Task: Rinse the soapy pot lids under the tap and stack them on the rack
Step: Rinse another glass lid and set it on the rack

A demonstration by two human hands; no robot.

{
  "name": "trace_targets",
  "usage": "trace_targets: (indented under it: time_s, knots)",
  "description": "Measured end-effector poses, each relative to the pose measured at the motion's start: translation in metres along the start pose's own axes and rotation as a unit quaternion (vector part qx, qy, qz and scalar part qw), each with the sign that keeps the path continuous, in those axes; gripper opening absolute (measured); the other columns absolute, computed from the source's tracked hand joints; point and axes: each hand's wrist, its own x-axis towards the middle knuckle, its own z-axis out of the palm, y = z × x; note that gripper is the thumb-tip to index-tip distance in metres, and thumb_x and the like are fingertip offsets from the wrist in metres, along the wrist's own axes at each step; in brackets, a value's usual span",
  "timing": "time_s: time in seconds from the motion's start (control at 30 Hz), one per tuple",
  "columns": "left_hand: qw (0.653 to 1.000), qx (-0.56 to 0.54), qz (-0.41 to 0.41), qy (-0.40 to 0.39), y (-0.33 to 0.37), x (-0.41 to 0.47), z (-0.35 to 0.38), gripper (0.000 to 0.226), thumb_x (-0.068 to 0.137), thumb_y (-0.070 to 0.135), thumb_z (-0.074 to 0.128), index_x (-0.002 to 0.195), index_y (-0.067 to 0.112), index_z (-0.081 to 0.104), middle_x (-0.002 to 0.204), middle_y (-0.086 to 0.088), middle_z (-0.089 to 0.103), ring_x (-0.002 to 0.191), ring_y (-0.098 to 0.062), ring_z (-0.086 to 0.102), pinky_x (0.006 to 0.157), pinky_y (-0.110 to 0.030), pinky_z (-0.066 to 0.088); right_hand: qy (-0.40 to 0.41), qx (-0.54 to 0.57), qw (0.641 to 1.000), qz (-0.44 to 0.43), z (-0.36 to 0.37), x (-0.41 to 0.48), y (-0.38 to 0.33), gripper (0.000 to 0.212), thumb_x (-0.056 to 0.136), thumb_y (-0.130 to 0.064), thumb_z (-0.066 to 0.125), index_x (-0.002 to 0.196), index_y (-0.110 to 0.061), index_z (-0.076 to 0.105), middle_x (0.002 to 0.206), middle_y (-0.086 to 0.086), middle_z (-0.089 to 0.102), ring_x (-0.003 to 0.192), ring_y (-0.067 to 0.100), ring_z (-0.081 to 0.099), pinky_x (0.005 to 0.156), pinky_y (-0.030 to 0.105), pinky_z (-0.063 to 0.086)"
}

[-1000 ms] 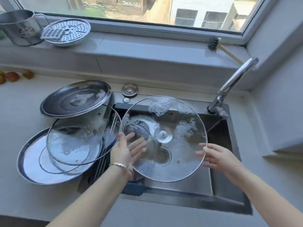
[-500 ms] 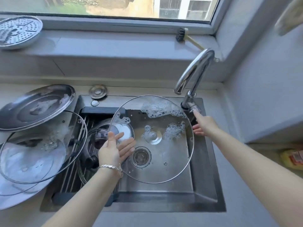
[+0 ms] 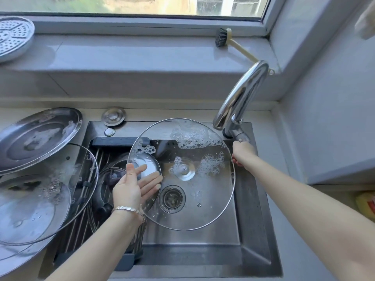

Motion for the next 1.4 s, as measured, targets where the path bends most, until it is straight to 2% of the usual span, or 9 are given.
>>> trace_targets:
  time_s: [0.27,0.43,0.53,0.63,0.73,0.87,1.07,1.23,1.4]
  knots:
    - [1.0,0.005,-0.014,-0.015,-0.003,-0.002,0.004,0.042,0.093,0.047,0.037,0.09,0.011,0.058,0.059,-0.007,0.071,0.057,-0.019,0.071,0.055,-0.028,0.057,-0.012,0.001,0.999,-0.032,-0.004,-0.006,0.009,0.038,0.095,-0.011,0.028,0.115,0.012,0.051,0.06,0.012,0.051,0.051,0.02,0.049,0.049,0.027,0.041]
    - [1.0,0.005,-0.025,-0.015,-0.004,-0.003,0.004,0.042,0.093,0.047,0.037,0.089,0.011,0.058,0.059,-0.008,0.071,0.056,-0.02,0.071,0.055,-0.029,0.057,-0.018,-0.017,0.998,-0.051,-0.006,-0.007,0.012,0.035,0.095,-0.005,0.027,0.114,0.015,0.049,0.07,0.018,0.056,0.071,0.031,0.057,0.071,0.033,0.046]
    - [1.0,0.008,-0.024,-0.018,-0.004,-0.005,0.005,0.041,0.093,0.046,0.038,0.09,0.011,0.058,0.062,-0.011,0.072,0.057,-0.021,0.071,0.057,-0.031,0.057,-0.017,0.007,0.999,-0.037,-0.007,-0.004,0.014,0.028,0.097,-0.014,0.032,0.097,0.003,0.054,0.067,0.01,0.052,0.06,0.024,0.052,0.056,0.029,0.045]
    - [1.0,0.013,-0.022,-0.016,-0.004,-0.007,0.005,0.041,0.094,0.046,0.038,0.09,0.01,0.059,0.067,-0.013,0.071,0.057,-0.021,0.071,0.057,-0.03,0.057,0.055,-0.034,0.997,-0.042,0.0,-0.005,0.016,0.039,0.096,-0.024,0.033,0.114,0.007,0.05,0.108,0.023,0.056,0.102,0.037,0.054,0.086,0.036,0.043]
    - [1.0,0.015,-0.02,-0.011,-0.003,-0.009,0.003,0.041,0.093,0.046,0.039,0.089,0.01,0.059,0.064,-0.012,0.071,0.058,-0.021,0.071,0.056,-0.03,0.057,0.177,-0.143,0.95,-0.215,0.014,-0.026,0.022,0.063,0.096,-0.038,0.035,0.143,0.001,0.021,0.151,0.022,0.017,0.142,0.033,0.012,0.116,0.04,0.01]
    - [0.999,0.018,-0.019,-0.022,-0.005,-0.017,0.008,0.041,0.094,0.045,0.038,0.089,0.01,0.058,0.061,-0.01,0.072,0.057,-0.022,0.071,0.053,-0.029,0.058,0.077,-0.266,0.859,-0.431,0.047,-0.062,0.025,0.073,0.093,-0.055,0.011,0.149,-0.01,-0.001,0.157,0.005,-0.009,0.143,0.014,-0.016,0.115,0.031,-0.014]
    - [1.0,0.018,-0.012,-0.021,-0.002,-0.023,0.01,0.038,0.094,0.044,0.039,0.088,0.012,0.059,0.061,-0.008,0.072,0.056,-0.021,0.071,0.053,-0.027,0.057,-0.039,-0.327,0.724,-0.606,0.076,-0.1,0.052,0.073,0.09,-0.062,-0.001,0.147,-0.017,-0.001,0.155,0.007,0.004,0.143,0.025,0.002,0.114,0.033,-0.005]
    - [0.999,0.011,-0.025,-0.016,-0.003,-0.03,0.011,0.04,0.094,0.044,0.039,0.088,0.01,0.059,0.063,-0.012,0.072,0.053,-0.02,0.07,0.048,-0.027,0.057,-0.008,-0.299,0.825,-0.48,0.069,-0.095,0.027,0.08,0.078,-0.068,-0.008,0.139,-0.019,-0.022,0.152,0.004,-0.025,0.14,0.016,-0.026,0.112,0.028,-0.02]
    - [1.0,0.007,-0.017,-0.003,0.002,-0.032,0.007,0.035,0.093,0.042,0.043,0.086,0.012,0.06,0.065,-0.013,0.071,0.053,-0.02,0.07,0.05,-0.03,0.058,-0.05,-0.354,0.685,-0.635,0.076,-0.109,0.052,0.065,0.095,-0.053,0.007,0.147,-0.013,0.008,0.154,0.007,0.012,0.145,0.018,0.005,0.115,0.033,0.002]
